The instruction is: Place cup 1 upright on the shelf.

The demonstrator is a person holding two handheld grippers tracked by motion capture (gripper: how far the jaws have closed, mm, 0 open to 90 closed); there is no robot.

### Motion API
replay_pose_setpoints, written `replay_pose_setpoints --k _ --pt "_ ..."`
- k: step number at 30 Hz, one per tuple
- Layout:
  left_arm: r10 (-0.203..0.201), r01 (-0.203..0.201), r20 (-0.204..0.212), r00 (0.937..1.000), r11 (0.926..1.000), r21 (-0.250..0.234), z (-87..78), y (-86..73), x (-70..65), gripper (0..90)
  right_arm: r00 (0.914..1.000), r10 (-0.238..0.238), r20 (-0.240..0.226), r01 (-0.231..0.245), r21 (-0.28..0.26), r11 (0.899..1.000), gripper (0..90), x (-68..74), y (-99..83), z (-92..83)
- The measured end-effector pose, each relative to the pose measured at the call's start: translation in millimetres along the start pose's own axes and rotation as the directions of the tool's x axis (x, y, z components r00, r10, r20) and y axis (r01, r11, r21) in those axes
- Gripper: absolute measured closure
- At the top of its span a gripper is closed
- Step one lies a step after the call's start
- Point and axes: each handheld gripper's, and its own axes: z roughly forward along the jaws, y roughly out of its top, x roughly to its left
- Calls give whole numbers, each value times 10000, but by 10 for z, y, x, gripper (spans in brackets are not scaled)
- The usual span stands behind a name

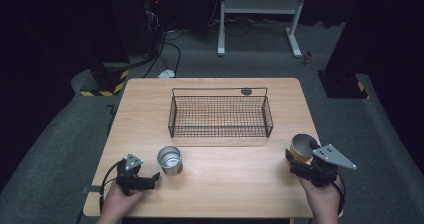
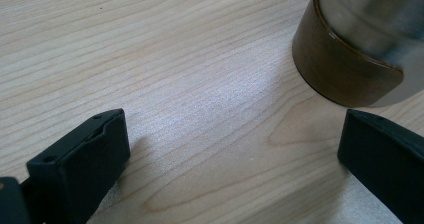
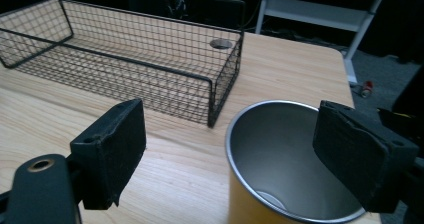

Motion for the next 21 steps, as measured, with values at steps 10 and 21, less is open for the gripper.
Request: replay_pose_setpoints --k 10,21 --pt "1 -1 -1 10000 10000 1 0 0 0 6 9972 36 744 -52 206 9998 112 -136 -66 -22" --pt "1 -1 0 10000 10000 0 0 0 0 6 9947 359 965 -401 419 9983 109 -271 -177 -11"
